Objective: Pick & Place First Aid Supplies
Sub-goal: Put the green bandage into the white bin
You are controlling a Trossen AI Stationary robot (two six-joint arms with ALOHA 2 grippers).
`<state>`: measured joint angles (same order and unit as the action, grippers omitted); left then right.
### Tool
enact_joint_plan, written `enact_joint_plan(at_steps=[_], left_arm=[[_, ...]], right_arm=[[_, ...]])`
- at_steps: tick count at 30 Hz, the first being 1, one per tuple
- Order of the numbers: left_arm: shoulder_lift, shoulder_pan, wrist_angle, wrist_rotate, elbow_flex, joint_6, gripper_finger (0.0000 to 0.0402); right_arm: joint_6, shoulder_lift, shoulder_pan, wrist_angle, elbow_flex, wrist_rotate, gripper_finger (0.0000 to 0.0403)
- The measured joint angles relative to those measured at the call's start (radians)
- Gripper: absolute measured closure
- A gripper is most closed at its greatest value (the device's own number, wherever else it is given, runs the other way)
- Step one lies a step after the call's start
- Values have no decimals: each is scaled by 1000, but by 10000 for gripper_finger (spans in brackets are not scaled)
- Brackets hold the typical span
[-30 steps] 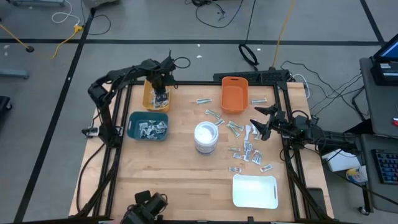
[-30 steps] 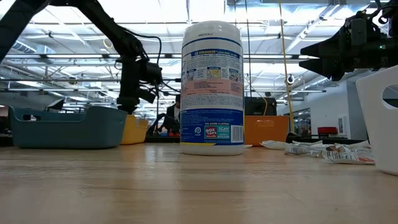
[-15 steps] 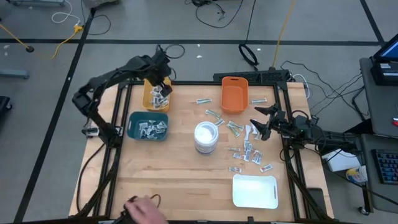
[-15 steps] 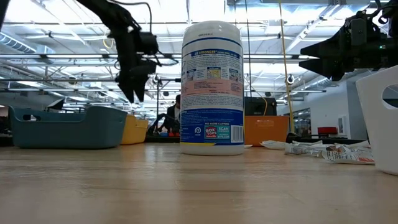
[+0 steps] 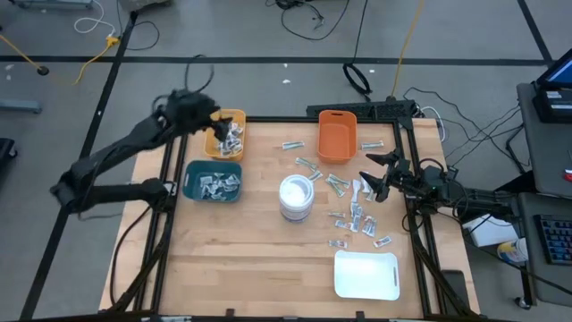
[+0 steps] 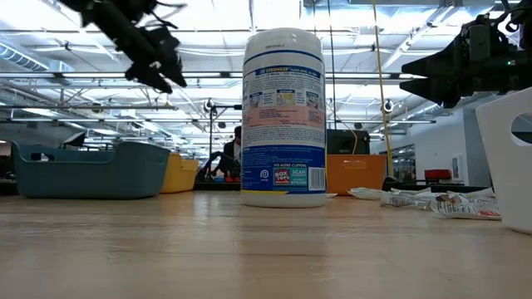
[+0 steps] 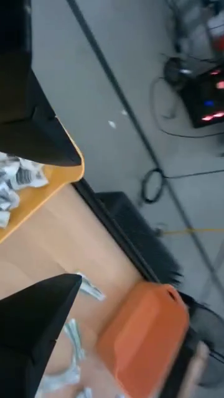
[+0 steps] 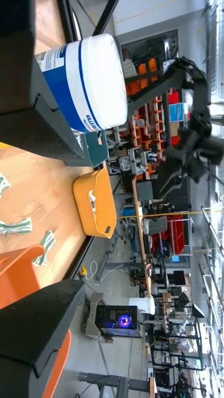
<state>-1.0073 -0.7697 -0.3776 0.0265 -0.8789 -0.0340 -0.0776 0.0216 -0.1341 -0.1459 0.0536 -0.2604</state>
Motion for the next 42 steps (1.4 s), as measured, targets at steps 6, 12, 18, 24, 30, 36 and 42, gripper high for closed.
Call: enact_joint_plan(at_steps=[6, 12, 18, 24, 30, 36, 42], left_arm=[[274, 34, 157, -2, 248, -58, 118], [505, 47, 205, 0, 437, -60, 118], [677, 60, 321, -1, 601, -227, 106], [807, 60, 520, -11, 765, -366, 96], [848, 60, 556, -56, 828, -361, 93], [847, 60, 547, -55, 866, -366, 97], [851, 60, 559, -56, 866, -335, 99]], right_arm=[[0, 0, 0, 0, 0, 0, 78], [0, 0, 0, 0, 0, 0, 78], [0, 0, 0, 0, 0, 0, 78], [0, 0, 0, 0, 0, 0, 78], [0, 0, 0, 0, 0, 0, 78], [0, 0, 0, 0, 0, 0, 78], [0, 0, 0, 0, 0, 0, 78]])
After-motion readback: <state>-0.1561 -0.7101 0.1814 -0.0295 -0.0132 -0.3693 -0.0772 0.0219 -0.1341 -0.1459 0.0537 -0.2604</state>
